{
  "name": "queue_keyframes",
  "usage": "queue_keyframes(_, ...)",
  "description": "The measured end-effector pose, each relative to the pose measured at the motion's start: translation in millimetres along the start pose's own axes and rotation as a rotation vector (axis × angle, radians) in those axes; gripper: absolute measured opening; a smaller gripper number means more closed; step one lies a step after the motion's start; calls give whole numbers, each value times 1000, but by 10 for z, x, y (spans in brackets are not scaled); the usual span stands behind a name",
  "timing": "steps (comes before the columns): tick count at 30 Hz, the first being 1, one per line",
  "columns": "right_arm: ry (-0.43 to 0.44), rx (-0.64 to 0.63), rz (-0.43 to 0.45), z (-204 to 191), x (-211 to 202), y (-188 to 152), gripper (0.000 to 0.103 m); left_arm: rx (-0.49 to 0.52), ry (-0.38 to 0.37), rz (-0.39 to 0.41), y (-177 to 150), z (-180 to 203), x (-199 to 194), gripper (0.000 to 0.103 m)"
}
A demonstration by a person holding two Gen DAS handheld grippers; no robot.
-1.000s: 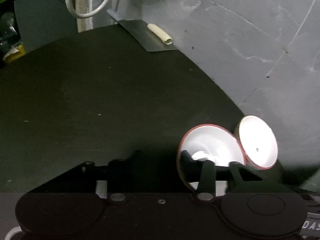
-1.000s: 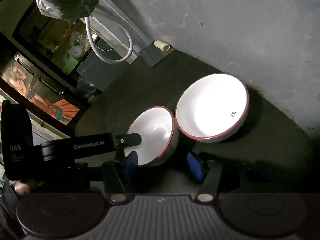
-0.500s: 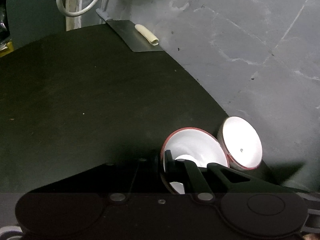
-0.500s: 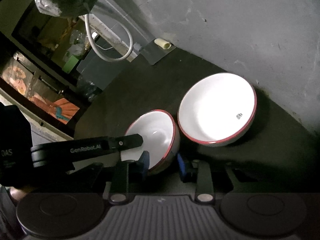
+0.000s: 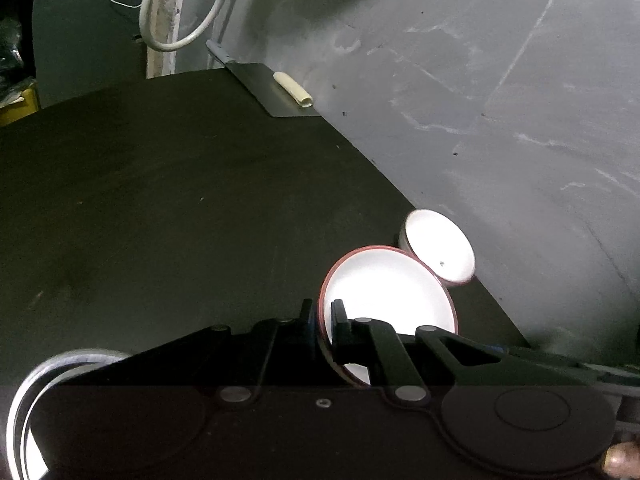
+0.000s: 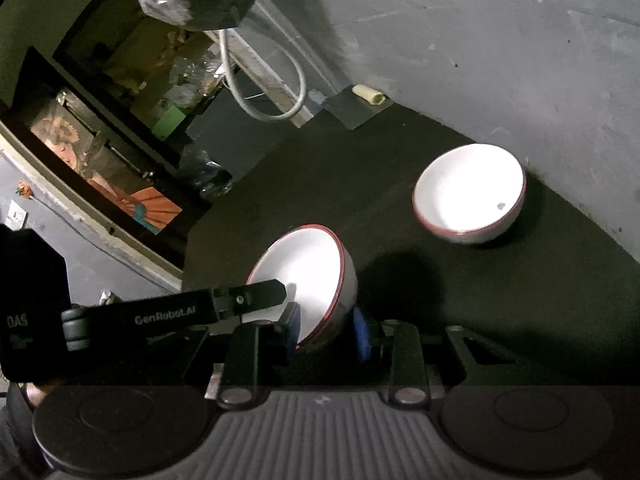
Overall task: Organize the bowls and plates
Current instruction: 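Carry the white bowl with the left tool to the steel bowl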
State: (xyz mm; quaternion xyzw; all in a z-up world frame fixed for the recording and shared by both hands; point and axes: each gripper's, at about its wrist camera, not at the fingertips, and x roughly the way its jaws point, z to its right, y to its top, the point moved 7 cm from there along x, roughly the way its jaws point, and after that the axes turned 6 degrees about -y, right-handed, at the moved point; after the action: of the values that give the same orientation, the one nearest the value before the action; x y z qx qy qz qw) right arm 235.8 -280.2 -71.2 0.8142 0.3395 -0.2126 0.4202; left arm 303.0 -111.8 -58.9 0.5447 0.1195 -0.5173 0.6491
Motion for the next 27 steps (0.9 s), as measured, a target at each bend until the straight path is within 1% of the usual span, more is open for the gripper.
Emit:
queue_keyframes(14, 32, -57, -23, -475, -496, -572, 33, -35, 1, 50, -533, 6, -815, 8)
queue_keyframes(19, 46, -51, -49, -526, -631, -777, 33, -62, -8, 45, -714, 23, -991, 9)
queue_keyframes(27, 52, -43, -86, -562, -794, -1049, 33, -69, -14, 27, -988, 61, -1161, 9)
